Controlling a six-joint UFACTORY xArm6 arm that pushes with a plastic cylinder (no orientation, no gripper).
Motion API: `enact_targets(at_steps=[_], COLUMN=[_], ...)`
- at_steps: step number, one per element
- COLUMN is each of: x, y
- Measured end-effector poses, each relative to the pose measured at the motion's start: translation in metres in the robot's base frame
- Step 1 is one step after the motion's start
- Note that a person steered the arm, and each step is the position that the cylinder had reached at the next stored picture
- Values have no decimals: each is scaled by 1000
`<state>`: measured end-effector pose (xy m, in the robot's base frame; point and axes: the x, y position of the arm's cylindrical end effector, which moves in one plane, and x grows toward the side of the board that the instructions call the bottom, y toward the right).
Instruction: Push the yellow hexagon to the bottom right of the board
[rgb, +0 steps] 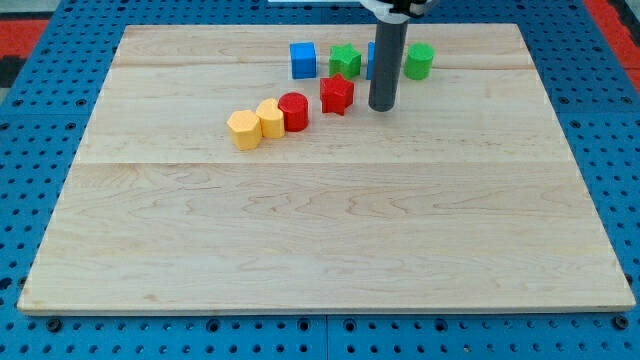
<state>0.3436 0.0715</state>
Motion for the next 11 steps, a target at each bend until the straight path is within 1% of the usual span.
enact_targets(at_steps=[1, 2, 3, 4, 5, 6, 7, 9, 11], x=[-14, -17, -10, 29, 56, 78, 98, 121, 140], y=[-4, -4, -4, -4, -4, 6, 38, 61, 61])
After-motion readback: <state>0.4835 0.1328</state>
